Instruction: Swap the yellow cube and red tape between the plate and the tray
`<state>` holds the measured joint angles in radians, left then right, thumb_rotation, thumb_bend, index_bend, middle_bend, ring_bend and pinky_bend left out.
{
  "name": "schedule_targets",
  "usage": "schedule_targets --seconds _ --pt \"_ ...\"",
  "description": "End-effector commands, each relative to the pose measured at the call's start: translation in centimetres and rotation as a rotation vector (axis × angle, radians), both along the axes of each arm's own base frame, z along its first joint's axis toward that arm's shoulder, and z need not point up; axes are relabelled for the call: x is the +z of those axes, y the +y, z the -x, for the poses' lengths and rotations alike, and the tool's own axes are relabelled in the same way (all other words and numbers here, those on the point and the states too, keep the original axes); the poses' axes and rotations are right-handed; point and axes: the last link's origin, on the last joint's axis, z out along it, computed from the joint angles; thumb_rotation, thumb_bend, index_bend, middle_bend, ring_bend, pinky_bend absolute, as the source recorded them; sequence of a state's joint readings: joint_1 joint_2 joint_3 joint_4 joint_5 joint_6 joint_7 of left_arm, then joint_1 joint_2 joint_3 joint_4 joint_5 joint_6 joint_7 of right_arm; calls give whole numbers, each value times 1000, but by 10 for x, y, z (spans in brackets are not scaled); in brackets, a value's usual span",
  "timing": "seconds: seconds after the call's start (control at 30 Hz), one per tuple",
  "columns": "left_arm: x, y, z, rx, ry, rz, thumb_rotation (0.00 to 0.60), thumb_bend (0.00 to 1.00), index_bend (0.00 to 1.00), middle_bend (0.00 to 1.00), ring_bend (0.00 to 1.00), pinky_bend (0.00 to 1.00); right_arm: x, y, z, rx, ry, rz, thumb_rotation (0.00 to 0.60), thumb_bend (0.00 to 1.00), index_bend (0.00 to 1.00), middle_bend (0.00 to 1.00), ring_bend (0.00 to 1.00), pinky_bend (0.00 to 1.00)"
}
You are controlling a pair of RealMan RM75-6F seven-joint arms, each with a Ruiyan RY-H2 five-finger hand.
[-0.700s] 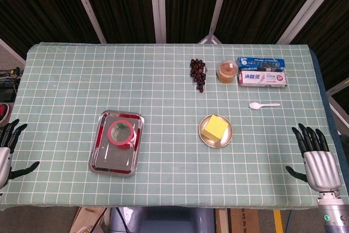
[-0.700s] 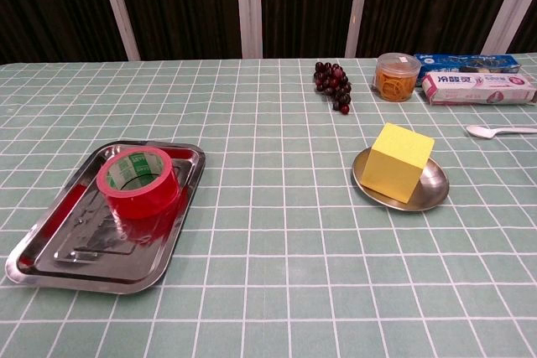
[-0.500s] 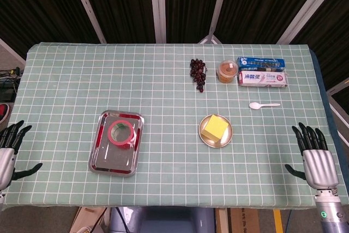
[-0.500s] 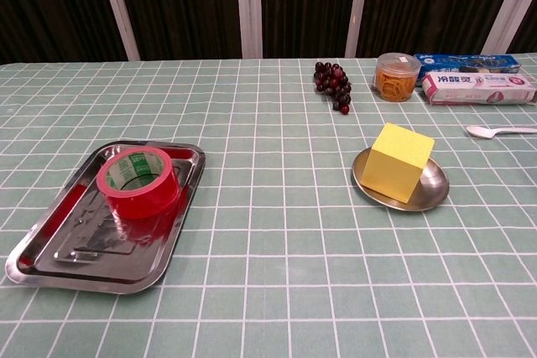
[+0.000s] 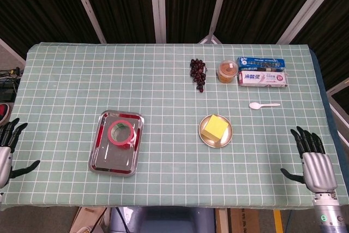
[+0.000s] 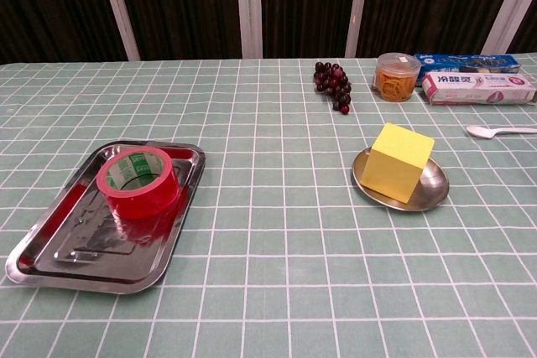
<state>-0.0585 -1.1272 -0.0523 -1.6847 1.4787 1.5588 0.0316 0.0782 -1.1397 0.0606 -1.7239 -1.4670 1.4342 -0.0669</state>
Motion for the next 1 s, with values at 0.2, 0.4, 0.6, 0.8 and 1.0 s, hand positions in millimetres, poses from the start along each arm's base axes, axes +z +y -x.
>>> schedule_targets --seconds 0.2,0.4,0.6,0.8,1.0 --pt "0 -1 -2 -14 -3 -10 600 0 119 0 0 0 -5 -2 -1 -23 -84 -34 600 4 5 0 0 0" --pt "-2 2 -2 -38 -3 -2 600 0 119 0 0 0 -13 -9 -10 -45 -161 -80 600 4 5 0 0 0" --pt "-6 5 1 -15 6 7 600 0 119 0 0 0 -26 -45 -41 -42 -151 -167 600 4 5 0 0 0" --pt "-6 7 3 -3 14 6 600 0 119 0 0 0 -49 -80 -85 -17 -176 -248 600 3 4 0 0 0" --pt "-3 9 7 13 11 -4 600 0 119 0 0 0 -79 -105 -116 -65 -200 -290 600 5 4 0 0 0"
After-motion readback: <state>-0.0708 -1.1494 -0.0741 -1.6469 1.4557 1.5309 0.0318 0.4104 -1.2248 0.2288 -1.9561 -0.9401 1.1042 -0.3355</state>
